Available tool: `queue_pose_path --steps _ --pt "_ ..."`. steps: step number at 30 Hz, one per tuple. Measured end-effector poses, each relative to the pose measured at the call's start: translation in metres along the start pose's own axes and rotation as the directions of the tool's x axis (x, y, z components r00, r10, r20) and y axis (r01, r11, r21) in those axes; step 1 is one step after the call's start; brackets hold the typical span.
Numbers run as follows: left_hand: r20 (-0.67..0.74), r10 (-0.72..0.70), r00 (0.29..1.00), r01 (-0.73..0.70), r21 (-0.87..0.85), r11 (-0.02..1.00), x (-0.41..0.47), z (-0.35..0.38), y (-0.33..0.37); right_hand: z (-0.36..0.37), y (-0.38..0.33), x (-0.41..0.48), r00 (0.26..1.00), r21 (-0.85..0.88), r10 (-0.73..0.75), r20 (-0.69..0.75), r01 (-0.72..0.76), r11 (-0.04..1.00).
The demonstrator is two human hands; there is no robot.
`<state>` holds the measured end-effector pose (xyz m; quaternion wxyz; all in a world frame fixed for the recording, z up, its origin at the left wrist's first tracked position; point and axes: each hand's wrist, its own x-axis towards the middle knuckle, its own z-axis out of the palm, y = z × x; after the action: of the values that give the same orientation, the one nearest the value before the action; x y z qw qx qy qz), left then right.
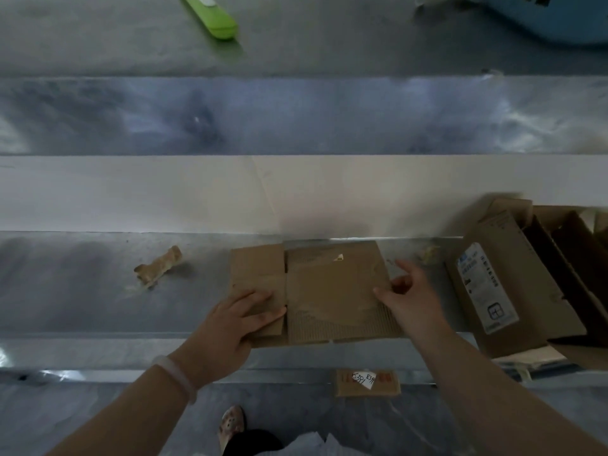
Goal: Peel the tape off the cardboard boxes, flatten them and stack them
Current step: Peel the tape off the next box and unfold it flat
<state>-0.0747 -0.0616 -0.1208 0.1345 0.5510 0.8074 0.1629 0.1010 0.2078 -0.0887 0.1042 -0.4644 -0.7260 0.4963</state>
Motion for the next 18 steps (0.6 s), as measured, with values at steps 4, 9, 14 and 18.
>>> queue_pose_path --steps 4,9,14,18 --pt "-0.189 -0.228 0.955 0.121 -0.453 0.883 0.006 -0.014 0.016 -0.001 -0.008 -0.002 0.993 0.088 -0.101 -0.053 0.105 0.991" --pt "-0.501 -0.552 0.667 0.274 -0.523 0.807 0.025 -0.038 0.024 0.003 -0.019 -0.003 0.978 0.373 -0.202 -0.061 0.21 0.904" --pt "-0.559 -0.383 0.736 0.136 -0.432 0.892 0.022 -0.048 0.02 0.002 -0.027 -0.003 0.986 0.636 -0.145 0.077 0.063 0.769" --pt "-0.532 -0.291 0.795 0.171 -0.263 0.949 0.018 -0.04 0.02 0.006 -0.023 0.001 0.976 0.492 -0.145 0.165 0.045 0.869"
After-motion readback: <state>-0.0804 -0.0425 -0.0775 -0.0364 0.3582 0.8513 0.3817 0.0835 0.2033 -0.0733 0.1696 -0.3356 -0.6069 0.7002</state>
